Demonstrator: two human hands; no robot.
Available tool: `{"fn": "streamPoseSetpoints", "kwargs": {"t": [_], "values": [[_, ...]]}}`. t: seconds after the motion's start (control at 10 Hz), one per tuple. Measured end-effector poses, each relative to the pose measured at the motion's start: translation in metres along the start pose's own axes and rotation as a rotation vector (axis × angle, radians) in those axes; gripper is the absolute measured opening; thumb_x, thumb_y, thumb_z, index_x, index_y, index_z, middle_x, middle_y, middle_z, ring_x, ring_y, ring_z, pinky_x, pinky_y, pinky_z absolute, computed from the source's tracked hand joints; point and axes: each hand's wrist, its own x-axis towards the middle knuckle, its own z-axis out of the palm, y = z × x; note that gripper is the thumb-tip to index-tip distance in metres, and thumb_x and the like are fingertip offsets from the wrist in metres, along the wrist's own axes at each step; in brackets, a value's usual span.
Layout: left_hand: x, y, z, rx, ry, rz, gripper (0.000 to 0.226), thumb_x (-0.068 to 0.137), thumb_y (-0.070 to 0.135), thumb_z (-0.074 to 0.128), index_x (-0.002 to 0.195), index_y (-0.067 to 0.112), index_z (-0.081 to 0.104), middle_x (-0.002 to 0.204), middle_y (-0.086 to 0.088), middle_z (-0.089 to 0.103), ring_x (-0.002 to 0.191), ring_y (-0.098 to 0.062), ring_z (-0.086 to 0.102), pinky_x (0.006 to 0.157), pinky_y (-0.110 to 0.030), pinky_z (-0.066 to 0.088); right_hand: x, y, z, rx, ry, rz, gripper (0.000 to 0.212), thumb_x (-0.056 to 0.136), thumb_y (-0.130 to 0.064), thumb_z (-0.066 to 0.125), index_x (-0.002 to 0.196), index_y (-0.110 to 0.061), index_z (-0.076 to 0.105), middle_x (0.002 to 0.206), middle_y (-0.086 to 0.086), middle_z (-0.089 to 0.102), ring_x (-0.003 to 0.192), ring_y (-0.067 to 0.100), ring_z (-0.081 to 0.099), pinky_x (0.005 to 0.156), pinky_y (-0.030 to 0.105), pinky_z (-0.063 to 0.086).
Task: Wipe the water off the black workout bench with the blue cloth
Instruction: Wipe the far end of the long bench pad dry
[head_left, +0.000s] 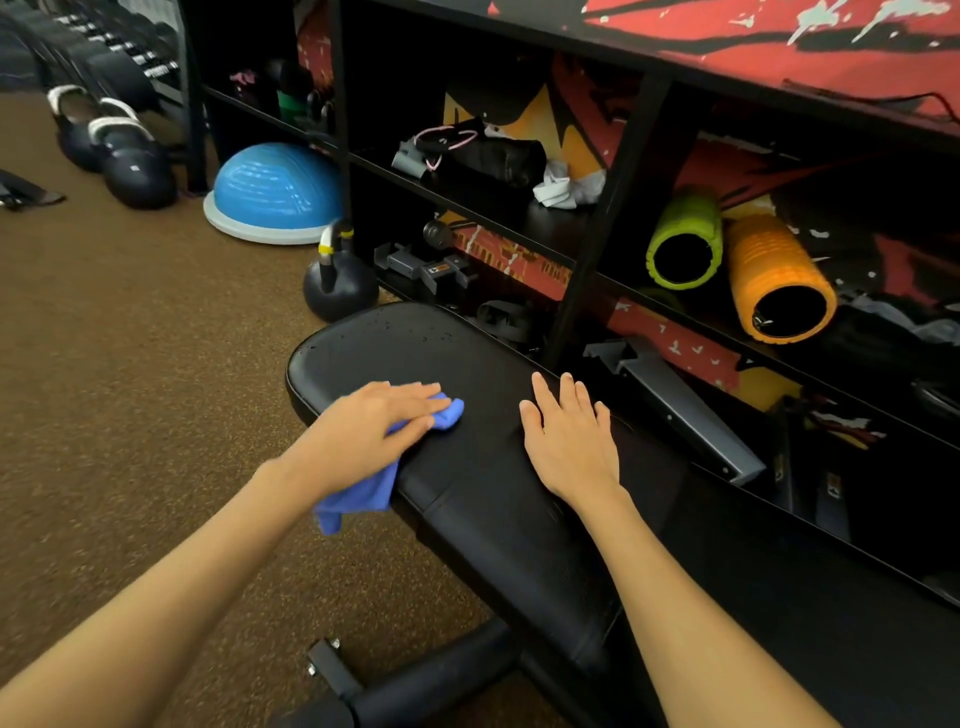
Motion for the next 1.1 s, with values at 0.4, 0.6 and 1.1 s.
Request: {"fn": "streamPoseSetpoints", "kwargs": {"t": [0.4,0.6,1.1], "values": [[0.037,0.064,0.026,0.013,-0.012,0.012,0.038,0.099,0.027,0.042,0.136,0.020,0.052,0.148,0.000,0.038,0.130,-0.018,0.040,0.110,-0.025,0.020,-0.001,-0.002,0.000,0.010,0.000,-0.015,0.052,0.100,-0.039,0.017,0.151,-0.026,0.011,0.159,0.010,0.009,0.147,0.023,0.004,0.118,0.043,0.006],[0.027,0.037,0.009,0.224,-0.098,-0.128,0.044,0.102,0.041,0.028,0.146,0.037,0.030,0.155,0.013,0.023,0.145,-0.011,0.013,0.117,-0.046,0.004,0.001,0.000,-0.002,0.019,-0.002,0.005,0.053,0.101,-0.042,0.016,0.151,-0.027,0.011,0.159,0.009,0.008,0.147,0.023,0.003,0.118,0.043,0.004],[0.039,0.064,0.045,0.178,0.081,-0.162,0.055,0.096,0.046,0.025,0.139,0.021,0.046,0.149,-0.002,0.038,0.142,-0.020,0.026,0.113,-0.038,0.020,0.002,0.002,0.000,0.029,0.027,-0.013,0.052,0.100,-0.039,0.018,0.151,-0.025,0.014,0.158,0.010,0.012,0.146,0.023,0.007,0.117,0.043,0.007]]}}
